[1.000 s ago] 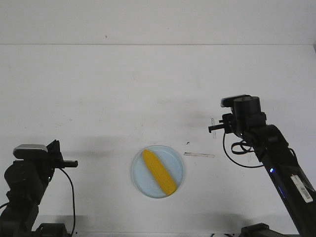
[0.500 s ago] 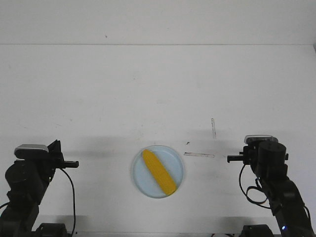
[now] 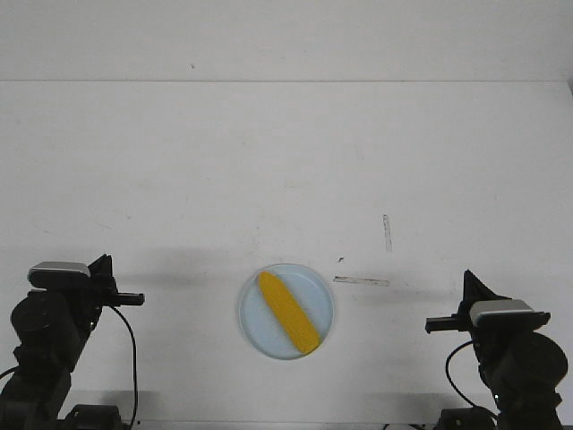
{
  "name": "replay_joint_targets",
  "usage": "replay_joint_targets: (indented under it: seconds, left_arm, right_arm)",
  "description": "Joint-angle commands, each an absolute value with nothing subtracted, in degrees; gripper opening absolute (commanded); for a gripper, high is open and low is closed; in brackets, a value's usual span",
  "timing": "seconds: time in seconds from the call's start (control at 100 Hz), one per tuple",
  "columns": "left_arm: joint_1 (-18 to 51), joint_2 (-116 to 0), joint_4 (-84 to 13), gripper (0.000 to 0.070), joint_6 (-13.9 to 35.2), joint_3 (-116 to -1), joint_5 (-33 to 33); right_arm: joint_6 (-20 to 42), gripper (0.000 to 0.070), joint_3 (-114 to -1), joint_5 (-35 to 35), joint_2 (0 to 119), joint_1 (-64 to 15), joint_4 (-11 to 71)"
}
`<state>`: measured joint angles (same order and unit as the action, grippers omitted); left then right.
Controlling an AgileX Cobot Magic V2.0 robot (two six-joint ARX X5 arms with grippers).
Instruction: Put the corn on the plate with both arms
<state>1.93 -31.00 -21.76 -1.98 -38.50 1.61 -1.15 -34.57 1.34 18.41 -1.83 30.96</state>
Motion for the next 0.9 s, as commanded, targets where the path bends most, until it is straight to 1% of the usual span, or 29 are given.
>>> replay_joint_targets:
  seconds: [0.0, 0.2, 0.89]
  left_arm:
    - [2.0, -31.0, -21.3, 0.0000, -2.3, -38.8, 1.7]
    - [2.0, -31.0, -20.7, 0.0000, -2.3, -38.8, 1.7]
    - [2.0, -26.9, -20.7, 0.0000, -2.3, -38.8, 1.7]
  right_arm:
    - [-1.8, 0.0000, -34.9, 1.7, 16.2, -1.9, 30.5]
    - [-1.8, 0.0000, -34.9, 1.5, 12.0, -1.9, 30.3]
    - [-1.8, 0.0000, -34.9, 1.5, 12.0, -1.9, 29.5]
